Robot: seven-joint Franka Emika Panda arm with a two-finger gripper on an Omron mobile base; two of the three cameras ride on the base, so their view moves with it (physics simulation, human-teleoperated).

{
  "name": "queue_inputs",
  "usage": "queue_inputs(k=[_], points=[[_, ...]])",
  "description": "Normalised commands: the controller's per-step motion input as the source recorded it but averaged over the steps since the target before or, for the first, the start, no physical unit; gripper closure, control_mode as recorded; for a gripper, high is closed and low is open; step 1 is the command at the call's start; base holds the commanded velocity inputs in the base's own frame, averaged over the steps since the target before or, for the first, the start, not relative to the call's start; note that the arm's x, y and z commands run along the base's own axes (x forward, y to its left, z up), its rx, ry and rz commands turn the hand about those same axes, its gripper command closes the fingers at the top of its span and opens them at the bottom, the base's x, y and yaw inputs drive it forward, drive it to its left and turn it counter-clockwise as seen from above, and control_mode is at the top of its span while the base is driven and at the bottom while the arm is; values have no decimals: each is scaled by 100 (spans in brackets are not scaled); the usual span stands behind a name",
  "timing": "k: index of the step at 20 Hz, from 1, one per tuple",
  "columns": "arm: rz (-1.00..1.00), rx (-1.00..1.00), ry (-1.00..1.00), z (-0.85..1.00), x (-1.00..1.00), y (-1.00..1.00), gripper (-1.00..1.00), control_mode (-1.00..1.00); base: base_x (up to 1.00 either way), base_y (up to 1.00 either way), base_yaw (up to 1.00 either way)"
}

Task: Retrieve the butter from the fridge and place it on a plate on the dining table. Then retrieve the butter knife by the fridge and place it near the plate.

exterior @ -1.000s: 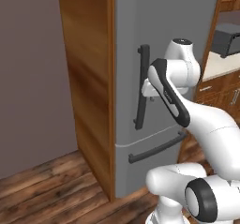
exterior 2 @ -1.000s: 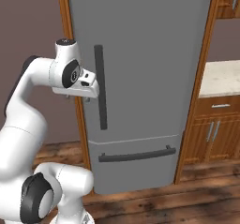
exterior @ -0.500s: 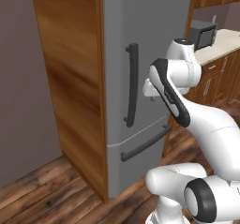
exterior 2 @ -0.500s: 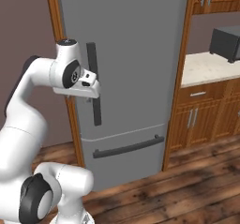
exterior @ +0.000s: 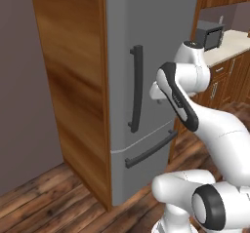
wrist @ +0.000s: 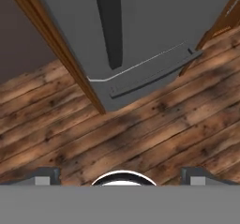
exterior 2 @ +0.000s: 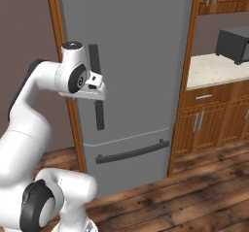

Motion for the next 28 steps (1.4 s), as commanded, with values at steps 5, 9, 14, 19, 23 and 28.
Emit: queue_inputs(k=[5,9,14,19,23,28], points=[[22,0,-23,-7,55,4,-100,-100,0,0,0],[19,0,-2,0,75,3,-100,-100,0,0,0],[7,-3,0,0,72,0,-100,-100,0,0,0],[6,-1,-10,-3,62,2,-100,-100,0,0,0],[5,0,-8,-2,63,3,-100,-100,0,0,0],[0,0,0,0,44,9,-100,-100,0,0,0]])
